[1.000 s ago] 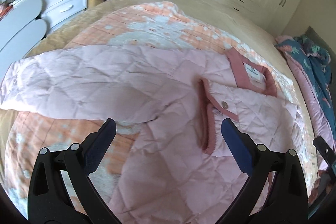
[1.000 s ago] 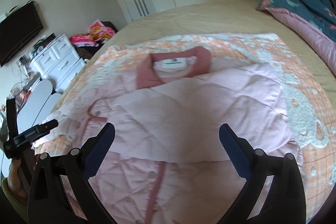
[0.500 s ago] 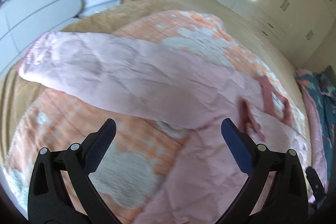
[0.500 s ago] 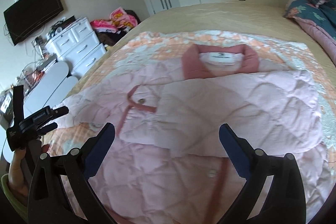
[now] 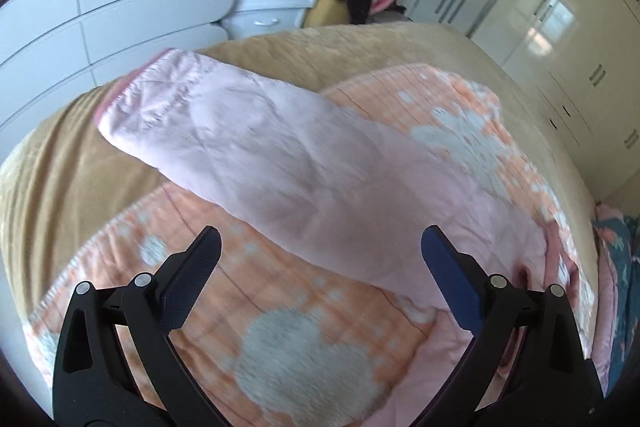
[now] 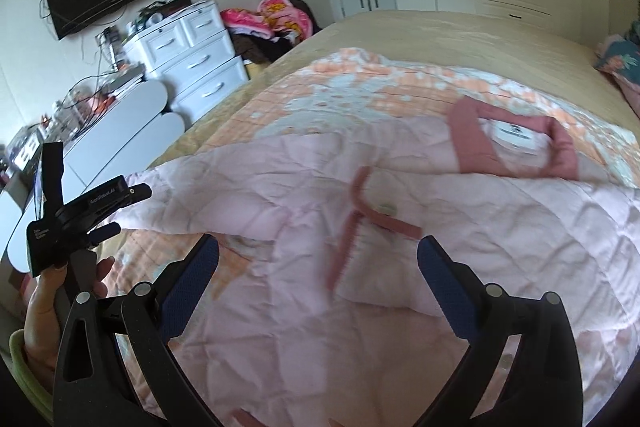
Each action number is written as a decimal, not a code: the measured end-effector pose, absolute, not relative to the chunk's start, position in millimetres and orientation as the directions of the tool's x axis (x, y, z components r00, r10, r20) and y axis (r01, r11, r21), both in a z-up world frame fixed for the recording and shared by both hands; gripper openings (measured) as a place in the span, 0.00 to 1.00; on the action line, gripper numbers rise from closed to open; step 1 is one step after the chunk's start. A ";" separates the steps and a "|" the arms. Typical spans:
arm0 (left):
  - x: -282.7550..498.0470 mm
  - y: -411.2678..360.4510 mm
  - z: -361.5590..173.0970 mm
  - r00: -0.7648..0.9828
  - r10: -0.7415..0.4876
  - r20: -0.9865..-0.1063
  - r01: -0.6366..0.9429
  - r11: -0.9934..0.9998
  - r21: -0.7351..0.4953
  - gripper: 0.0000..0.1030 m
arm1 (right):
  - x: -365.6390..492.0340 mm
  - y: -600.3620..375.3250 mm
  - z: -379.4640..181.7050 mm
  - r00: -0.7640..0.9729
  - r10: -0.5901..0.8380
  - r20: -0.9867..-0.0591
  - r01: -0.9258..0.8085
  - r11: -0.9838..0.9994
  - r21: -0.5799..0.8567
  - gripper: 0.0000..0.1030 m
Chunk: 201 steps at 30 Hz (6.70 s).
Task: Fold large clothes
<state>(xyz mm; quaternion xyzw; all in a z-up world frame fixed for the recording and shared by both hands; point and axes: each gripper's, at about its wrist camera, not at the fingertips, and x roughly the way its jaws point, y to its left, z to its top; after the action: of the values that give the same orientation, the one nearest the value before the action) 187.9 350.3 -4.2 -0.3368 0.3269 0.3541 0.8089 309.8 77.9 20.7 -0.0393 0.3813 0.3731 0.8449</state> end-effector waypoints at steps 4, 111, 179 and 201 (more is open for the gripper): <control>176.5 372.0 -9.9 0.522 0.349 -0.778 -0.817 0.465 -0.340 0.91 | 309.2 103.0 17.1 0.400 0.606 -0.688 -0.682 0.698 0.219 0.96; 283.5 26.8 61.4 0.856 -0.221 -0.467 0.238 0.971 -0.023 0.13 | 342.0 -246.5 -1.1 0.671 0.314 -0.671 -0.163 0.946 0.279 0.96; 320.1 123.9 31.0 0.718 -0.150 -0.680 -0.028 0.969 -0.244 0.91 | 347.5 -207.6 -68.8 0.447 0.448 -0.774 -0.182 0.893 0.412 0.96; 317.2 189.9 32.0 0.742 -0.035 -0.670 -0.215 0.934 -0.287 0.91 | 331.1 -180.9 2.4 0.604 0.564 -0.564 -0.452 0.824 0.341 0.22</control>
<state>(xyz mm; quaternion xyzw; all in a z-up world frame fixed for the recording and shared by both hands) 317.2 189.9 32.0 -0.1753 0.3560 0.0489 0.9166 331.1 -180.9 2.4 0.0817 0.3423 0.2847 0.8917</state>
